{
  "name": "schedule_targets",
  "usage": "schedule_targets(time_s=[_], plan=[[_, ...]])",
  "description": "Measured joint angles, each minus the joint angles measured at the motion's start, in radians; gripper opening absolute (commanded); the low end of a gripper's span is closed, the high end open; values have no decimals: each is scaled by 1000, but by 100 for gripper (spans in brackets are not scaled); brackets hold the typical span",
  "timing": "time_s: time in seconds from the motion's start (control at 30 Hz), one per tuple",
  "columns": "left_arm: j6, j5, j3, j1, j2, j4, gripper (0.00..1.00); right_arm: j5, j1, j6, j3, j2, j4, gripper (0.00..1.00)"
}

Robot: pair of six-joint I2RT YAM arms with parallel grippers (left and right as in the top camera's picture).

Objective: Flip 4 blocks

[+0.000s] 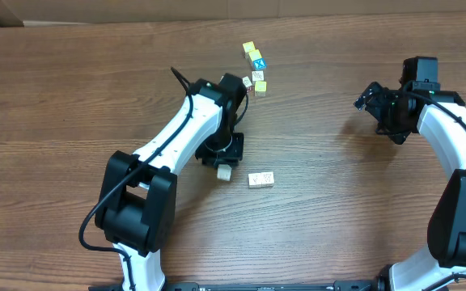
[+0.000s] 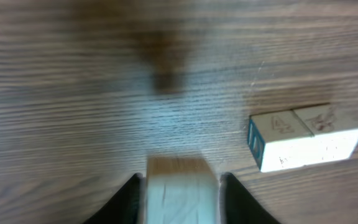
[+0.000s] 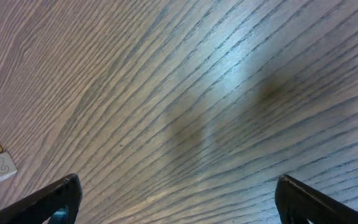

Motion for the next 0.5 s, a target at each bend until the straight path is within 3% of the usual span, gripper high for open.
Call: schedule_targets(time_s=[0.13, 0.3, 0.33, 0.37, 0.4, 0.5], plan=[[-16, 35, -22, 0, 2, 7, 56, 0, 0, 0, 0, 0, 0, 100], [-16, 47, -8, 8, 2, -13, 49, 0, 0, 0, 0, 0, 0, 100], [-17, 41, 4, 13, 2, -33, 36, 0, 0, 0, 0, 0, 0, 100], [-19, 31, 15, 18, 2, -49, 16, -1, 0, 0, 0, 0, -1, 100], [-21, 16, 28, 27, 2, -64, 4, 0, 0, 0, 0, 0, 0, 100], [-19, -27, 55, 58, 2, -84, 4, 0, 0, 0, 0, 0, 0, 100]])
